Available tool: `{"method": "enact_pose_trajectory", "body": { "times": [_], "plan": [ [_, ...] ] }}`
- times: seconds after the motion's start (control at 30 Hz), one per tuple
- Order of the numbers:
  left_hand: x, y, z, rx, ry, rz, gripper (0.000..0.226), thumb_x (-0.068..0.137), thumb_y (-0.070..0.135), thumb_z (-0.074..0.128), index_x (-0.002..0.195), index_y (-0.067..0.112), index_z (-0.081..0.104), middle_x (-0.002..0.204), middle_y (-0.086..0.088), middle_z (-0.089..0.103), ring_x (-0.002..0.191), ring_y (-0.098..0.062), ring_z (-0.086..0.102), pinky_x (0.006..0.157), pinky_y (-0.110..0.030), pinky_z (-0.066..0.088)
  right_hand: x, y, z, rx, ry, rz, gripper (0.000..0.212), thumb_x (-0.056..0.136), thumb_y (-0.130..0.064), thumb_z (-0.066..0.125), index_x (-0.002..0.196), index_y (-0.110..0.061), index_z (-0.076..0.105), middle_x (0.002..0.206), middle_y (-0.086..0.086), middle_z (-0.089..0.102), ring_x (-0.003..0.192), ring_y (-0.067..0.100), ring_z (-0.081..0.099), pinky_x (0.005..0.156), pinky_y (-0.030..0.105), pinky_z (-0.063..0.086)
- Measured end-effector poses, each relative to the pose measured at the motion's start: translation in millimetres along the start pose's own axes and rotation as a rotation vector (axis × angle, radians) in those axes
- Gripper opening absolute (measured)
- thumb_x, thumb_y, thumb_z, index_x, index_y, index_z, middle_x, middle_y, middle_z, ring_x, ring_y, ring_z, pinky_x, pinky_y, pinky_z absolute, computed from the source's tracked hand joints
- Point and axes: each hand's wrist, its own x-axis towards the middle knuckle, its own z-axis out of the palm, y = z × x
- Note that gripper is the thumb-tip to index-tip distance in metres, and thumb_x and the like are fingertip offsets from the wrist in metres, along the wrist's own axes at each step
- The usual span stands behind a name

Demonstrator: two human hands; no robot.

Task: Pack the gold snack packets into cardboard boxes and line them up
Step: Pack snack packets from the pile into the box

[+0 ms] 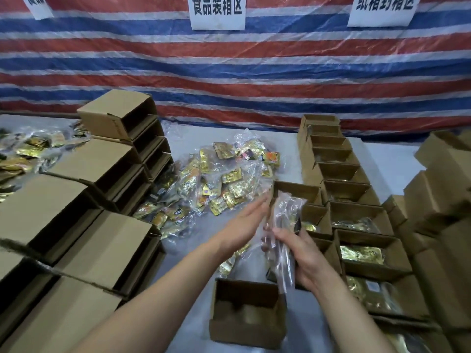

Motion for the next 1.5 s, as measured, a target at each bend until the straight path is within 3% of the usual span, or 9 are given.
{"method": "enact_pose_trajectory", "body": {
  "times": [0.13, 0.3, 0.4, 0.6, 0.87, 1.07, 1.2, 1.33, 1.5],
  "plan": [
    [-17.4, -87.8, -17.2, 0.293, 0.088, -0.187, 0.047, 0.102, 0.043, 0.038, 0.145, 0.024, 0.039, 0.149, 0.001, 0.042, 0.128, -0.009, 0.043, 0.101, -0.02, 0.031, -9.5, 22.5, -17.3, -0.258, 0.102, -0.081, 0.069, 0.062, -0.028, 0.082, 0.126, -0.031, 0.056, 0.11, -0.005, 0.074, 0.099, 0.017, 0.071, 0.076, 0.028, 0.058],
    [-44.7, -179.4, -11.7, 0.536, 0.002, -0.289, 0.048, 0.102, 0.037, 0.042, 0.146, 0.018, 0.035, 0.147, -0.008, 0.045, 0.133, -0.022, 0.045, 0.105, -0.025, 0.033, -10.0, 56.5, -13.9, -0.724, -0.18, 0.017, 0.062, 0.067, -0.022, 0.079, 0.124, -0.035, 0.058, 0.119, -0.021, 0.068, 0.112, 0.005, 0.064, 0.094, 0.016, 0.046],
    [-49.6, -193.1, -11.4, 0.427, -0.005, -0.272, 0.032, 0.103, 0.034, 0.038, 0.134, 0.025, 0.044, 0.131, 0.0, 0.06, 0.121, -0.02, 0.055, 0.096, -0.026, 0.041, -2.9, 76.9, -4.2, -0.969, -0.356, 0.168, 0.056, 0.071, -0.017, 0.073, 0.121, -0.038, 0.062, 0.111, -0.012, 0.071, 0.102, 0.005, 0.066, 0.09, 0.023, 0.051],
    [-54.9, -197.3, -19.6, 0.427, -0.048, -0.19, 0.022, 0.104, 0.034, 0.036, 0.101, 0.016, 0.049, 0.096, -0.005, 0.061, 0.095, -0.024, 0.057, 0.087, -0.034, 0.044, 20.1, 105.6, 6.8, -1.403, -0.582, 0.521, 0.045, 0.066, -0.053, 0.062, 0.106, -0.034, 0.066, 0.104, -0.009, 0.069, 0.101, 0.016, 0.066, 0.092, 0.031, 0.052],
    [-61.7, -212.5, -14.1, 0.475, -0.065, -0.162, 0.024, 0.101, 0.047, 0.031, 0.095, 0.027, 0.044, 0.084, 0.008, 0.055, 0.085, -0.015, 0.055, 0.082, -0.034, 0.046, 22.1, 185.7, 28.1, -1.835, -0.627, 0.484, 0.048, 0.097, -0.019, 0.053, 0.142, -0.008, 0.043, 0.141, 0.019, 0.051, 0.127, 0.036, 0.05, 0.105, 0.04, 0.039],
    [-63.5, -215.9, -19.2, 0.455, -0.031, -0.158, 0.025, 0.103, 0.043, 0.032, 0.1, 0.024, 0.047, 0.09, 0.0, 0.06, 0.087, -0.019, 0.056, 0.082, -0.037, 0.046, 16.5, 170.2, 16.6, -1.451, -0.418, 0.469, 0.043, 0.08, -0.035, 0.068, 0.122, -0.025, 0.062, 0.118, -0.005, 0.068, 0.106, 0.015, 0.062, 0.083, 0.018, 0.045],
    [-64.0, -215.8, -18.7, 0.451, -0.034, -0.156, 0.025, 0.103, 0.043, 0.032, 0.101, 0.024, 0.048, 0.09, -0.001, 0.06, 0.088, -0.02, 0.057, 0.083, -0.038, 0.047, 13.9, 169.3, 12.4, -1.494, -0.36, 0.457, 0.029, 0.09, -0.045, 0.058, 0.095, -0.019, 0.068, 0.098, 0.001, 0.069, 0.098, 0.024, 0.064, 0.073, 0.026, 0.043],
    [-66.4, -213.8, -11.6, 0.456, -0.016, -0.156, 0.022, 0.102, 0.044, 0.033, 0.098, 0.028, 0.046, 0.089, 0.006, 0.057, 0.088, -0.017, 0.056, 0.082, -0.034, 0.046, 7.5, 184.8, 20.5, -1.453, -0.399, 0.677, 0.055, 0.101, -0.057, 0.03, 0.135, -0.023, 0.055, 0.144, 0.007, 0.052, 0.131, 0.023, 0.049, 0.1, 0.028, 0.036],
    [-71.4, -213.5, -12.2, 0.464, -0.005, -0.14, 0.023, 0.103, 0.043, 0.032, 0.1, 0.026, 0.047, 0.093, 0.004, 0.058, 0.089, -0.017, 0.055, 0.083, -0.036, 0.046, -1.7, 171.4, 29.0, -1.399, -0.357, 0.654, 0.063, 0.099, -0.062, 0.023, 0.139, -0.025, 0.053, 0.148, 0.003, 0.048, 0.134, 0.02, 0.044, 0.107, 0.03, 0.033]
  ]
}}
